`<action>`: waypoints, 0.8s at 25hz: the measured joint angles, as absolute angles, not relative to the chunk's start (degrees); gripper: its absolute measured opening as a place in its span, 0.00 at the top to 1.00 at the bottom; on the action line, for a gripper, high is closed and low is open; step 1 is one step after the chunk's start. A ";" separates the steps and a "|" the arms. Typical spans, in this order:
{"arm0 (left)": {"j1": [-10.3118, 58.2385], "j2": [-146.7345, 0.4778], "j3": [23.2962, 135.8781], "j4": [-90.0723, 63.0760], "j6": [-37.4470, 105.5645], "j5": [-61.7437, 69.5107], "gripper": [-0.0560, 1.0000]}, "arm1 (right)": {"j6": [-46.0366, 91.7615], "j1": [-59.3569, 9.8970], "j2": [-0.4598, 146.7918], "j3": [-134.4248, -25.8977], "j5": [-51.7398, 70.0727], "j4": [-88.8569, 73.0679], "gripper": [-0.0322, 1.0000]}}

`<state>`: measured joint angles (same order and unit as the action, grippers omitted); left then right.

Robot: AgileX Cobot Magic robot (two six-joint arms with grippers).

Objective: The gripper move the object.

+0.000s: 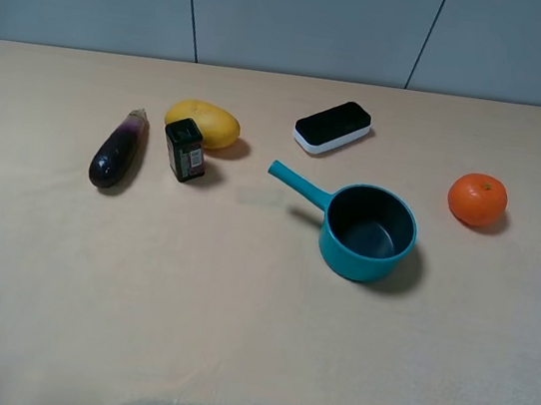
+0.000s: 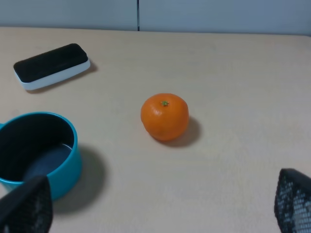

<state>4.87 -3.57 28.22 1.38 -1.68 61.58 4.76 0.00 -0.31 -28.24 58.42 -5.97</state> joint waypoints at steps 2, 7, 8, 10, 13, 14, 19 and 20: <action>4.87 -3.12 28.04 1.38 -1.46 61.37 0.21 | 4.76 0.00 -0.31 -28.24 58.42 -5.97 0.30; 4.87 -3.05 27.86 1.32 -1.29 61.25 0.21 | 4.76 0.00 -0.31 -28.24 58.42 -5.97 0.30; 4.87 -3.05 27.86 1.32 -1.27 61.25 0.21 | 4.76 0.00 -0.31 -28.24 58.42 -5.97 0.30; 4.87 -3.05 27.86 1.32 -1.14 61.20 0.21 | 4.76 0.00 -0.31 -28.24 58.42 -5.97 0.30; 4.93 -3.05 27.84 1.32 -0.82 61.20 0.21 | 4.76 0.00 -0.31 -28.24 58.42 -5.97 0.30; 4.93 -3.05 27.84 1.32 -0.82 61.20 0.21 | 4.76 0.00 -0.31 -28.24 58.42 -5.97 0.30; 4.93 -3.05 27.84 1.32 -0.75 61.10 0.21 | 4.76 0.00 -0.31 -28.24 58.42 -5.97 0.30; 4.93 -3.05 27.84 1.32 -0.75 61.10 0.21 | 4.76 0.00 -0.31 -28.24 58.42 -5.97 0.30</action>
<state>4.93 -3.05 27.84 1.32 -0.75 61.10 4.76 0.00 -0.31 -28.24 58.42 -5.97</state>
